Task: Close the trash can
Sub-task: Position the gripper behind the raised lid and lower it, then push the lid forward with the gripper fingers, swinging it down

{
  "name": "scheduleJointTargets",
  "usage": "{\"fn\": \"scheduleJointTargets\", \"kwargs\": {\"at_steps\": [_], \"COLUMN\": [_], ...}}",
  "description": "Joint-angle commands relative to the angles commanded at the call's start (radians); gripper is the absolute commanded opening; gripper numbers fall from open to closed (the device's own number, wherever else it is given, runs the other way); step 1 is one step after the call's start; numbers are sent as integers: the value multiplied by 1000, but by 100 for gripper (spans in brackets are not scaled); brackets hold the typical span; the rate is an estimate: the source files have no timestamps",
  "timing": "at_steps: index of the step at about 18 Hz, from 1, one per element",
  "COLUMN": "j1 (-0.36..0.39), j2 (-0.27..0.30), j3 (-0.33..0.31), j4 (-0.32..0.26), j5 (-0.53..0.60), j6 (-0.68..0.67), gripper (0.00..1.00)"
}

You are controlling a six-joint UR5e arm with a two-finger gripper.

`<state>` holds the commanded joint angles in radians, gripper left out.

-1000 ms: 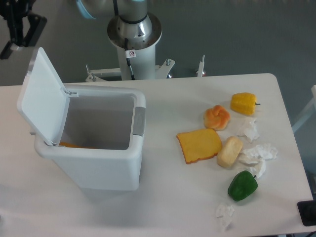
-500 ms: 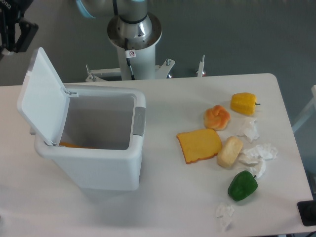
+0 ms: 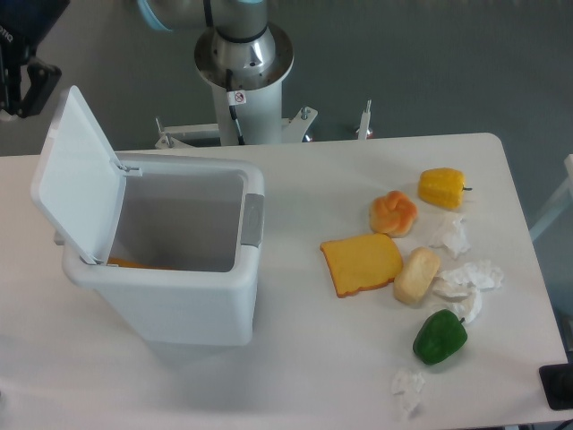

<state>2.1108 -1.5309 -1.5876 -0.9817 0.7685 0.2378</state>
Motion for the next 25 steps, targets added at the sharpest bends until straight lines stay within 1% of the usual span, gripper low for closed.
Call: {"fn": "scheduleJointTargets", "kwargs": {"at_steps": [6, 9, 11, 18, 20, 25], "j1": [2, 2, 5, 66, 75, 127], "j2": [-8, -6, -9, -14, -15, -18], "j3": [-3, -5, -5, -3, -3, -3], "j4": [-2, 0, 0, 0, -2, 0], "j5": [12, 98, 127, 207, 212, 212], "j6": [0, 3, 5, 35, 54, 78], "gripper": [100, 100, 100, 100, 100, 100]}}
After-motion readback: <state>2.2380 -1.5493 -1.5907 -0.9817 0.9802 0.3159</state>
